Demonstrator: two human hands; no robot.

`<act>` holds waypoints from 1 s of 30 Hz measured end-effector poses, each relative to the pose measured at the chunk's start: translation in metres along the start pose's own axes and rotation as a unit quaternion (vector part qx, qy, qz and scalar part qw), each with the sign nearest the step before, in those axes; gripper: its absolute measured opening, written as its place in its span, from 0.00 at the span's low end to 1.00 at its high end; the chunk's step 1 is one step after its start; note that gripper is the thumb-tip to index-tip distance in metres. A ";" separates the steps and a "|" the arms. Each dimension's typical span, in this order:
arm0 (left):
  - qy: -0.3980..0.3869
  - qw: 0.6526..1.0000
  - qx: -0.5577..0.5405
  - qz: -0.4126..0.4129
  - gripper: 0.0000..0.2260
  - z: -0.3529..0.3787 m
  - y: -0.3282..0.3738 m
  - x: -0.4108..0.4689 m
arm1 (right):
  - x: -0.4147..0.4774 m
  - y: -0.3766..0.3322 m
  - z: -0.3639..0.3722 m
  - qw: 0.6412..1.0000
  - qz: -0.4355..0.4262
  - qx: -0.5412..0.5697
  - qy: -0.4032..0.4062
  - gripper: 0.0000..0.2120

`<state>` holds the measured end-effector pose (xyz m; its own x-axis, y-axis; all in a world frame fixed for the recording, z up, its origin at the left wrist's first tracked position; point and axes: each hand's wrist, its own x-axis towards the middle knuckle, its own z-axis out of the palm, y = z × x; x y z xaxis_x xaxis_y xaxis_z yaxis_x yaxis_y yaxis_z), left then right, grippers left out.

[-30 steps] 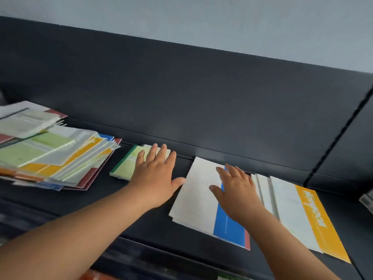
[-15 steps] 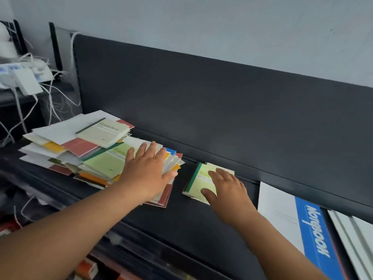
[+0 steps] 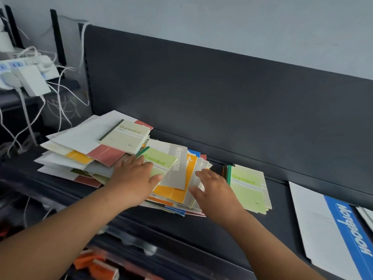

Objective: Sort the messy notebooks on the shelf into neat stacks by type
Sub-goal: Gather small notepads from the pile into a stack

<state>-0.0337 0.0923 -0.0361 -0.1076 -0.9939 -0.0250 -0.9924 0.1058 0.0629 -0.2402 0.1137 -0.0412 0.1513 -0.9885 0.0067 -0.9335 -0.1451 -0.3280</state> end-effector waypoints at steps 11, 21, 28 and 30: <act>0.058 0.997 -0.011 -0.056 0.27 -0.021 -0.048 0.035 | 0.015 -0.041 0.019 0.999 -0.038 -0.026 -0.005 0.26; 0.070 0.976 -0.046 -0.201 0.27 -0.020 -0.090 0.075 | 0.036 -0.081 0.033 0.987 -0.115 -0.108 -0.040 0.33; 0.131 0.945 -0.199 -0.224 0.21 -0.022 -0.095 0.082 | 0.026 -0.079 0.035 0.985 -0.146 -0.089 0.039 0.25; 0.138 0.928 -0.243 -0.248 0.16 -0.022 -0.099 0.084 | 0.024 -0.078 0.032 0.984 -0.152 -0.077 0.057 0.22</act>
<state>0.0571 -0.0021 -0.0222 0.4414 -0.8937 0.0800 -0.7640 -0.3276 0.5559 -0.1537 0.1029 -0.0460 0.4013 -0.8956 0.1919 -0.8906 -0.4305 -0.1469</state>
